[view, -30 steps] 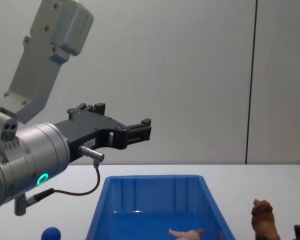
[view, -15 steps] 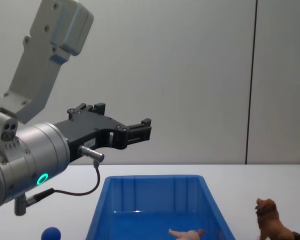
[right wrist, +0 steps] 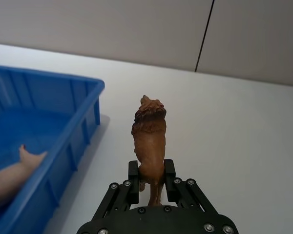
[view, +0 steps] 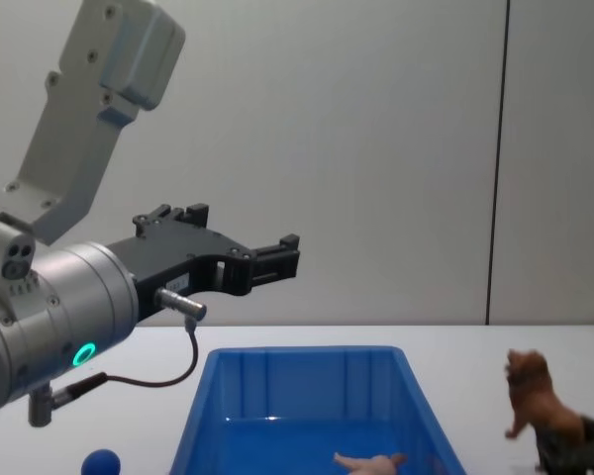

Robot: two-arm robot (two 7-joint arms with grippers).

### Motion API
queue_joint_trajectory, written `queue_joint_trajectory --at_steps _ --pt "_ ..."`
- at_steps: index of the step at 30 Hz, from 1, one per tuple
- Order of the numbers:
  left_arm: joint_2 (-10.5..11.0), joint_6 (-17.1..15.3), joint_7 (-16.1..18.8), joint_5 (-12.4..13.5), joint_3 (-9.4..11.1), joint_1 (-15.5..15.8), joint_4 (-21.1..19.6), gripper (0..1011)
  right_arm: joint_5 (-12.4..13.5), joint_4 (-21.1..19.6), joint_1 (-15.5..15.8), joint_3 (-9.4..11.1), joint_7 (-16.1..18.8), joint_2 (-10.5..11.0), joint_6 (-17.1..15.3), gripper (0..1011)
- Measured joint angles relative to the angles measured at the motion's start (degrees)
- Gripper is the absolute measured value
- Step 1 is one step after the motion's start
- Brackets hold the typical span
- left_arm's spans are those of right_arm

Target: Pick up the two dolls from the table and place them into the box.

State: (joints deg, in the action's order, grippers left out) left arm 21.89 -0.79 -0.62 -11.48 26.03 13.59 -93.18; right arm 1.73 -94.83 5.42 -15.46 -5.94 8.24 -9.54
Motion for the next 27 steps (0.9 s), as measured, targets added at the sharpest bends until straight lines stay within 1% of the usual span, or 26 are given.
queue_joint_trajectory --at_steps 3,5,8,14,16,17,20,21,25,27 --pt "0.0 0.0 0.0 0.0 0.0 0.0 0.0 1001 -0.4 -1.7 0.0 0.0 1.1 0.1 0.6 284" --pt "0.0 0.0 0.0 0.0 0.0 0.0 0.0 1001 -0.5 -2.0 0.0 0.0 1.4 0.1 0.7 284" --pt "0.0 0.0 0.0 0.0 0.0 0.0 0.0 1001 -0.6 -3.4 -0.5 -0.2 3.1 -0.1 0.8 284" --pt "0.0 0.0 0.0 0.0 0.0 0.0 0.0 1001 -0.6 -4.5 -1.8 -0.7 6.5 -1.0 0.7 284" --pt "0.0 0.0 0.0 0.0 0.0 0.0 0.0 1001 -0.7 -4.5 -2.6 -0.9 8.0 -1.6 0.3 284" --pt "0.0 0.0 0.0 0.0 0.0 0.0 0.0 1001 -0.7 -4.5 -2.6 -0.9 8.0 -1.6 0.3 284" --pt "0.0 0.0 0.0 0.0 0.0 0.0 0.0 1001 -0.8 -4.1 -3.9 -1.4 9.9 -2.6 -0.3 284" --pt "0.0 0.0 0.0 0.0 0.0 0.0 0.0 1001 -0.8 -4.1 -3.9 -1.4 9.9 -2.6 -0.3 284" --pt "0.0 0.0 0.0 0.0 0.0 0.0 0.0 1001 -0.9 -2.8 -5.7 -1.9 11.9 -3.8 -1.2 286" --pt "0.0 0.0 0.0 0.0 0.0 0.0 0.0 1001 -0.9 -2.1 -6.5 -2.0 12.7 -4.4 -1.7 310"
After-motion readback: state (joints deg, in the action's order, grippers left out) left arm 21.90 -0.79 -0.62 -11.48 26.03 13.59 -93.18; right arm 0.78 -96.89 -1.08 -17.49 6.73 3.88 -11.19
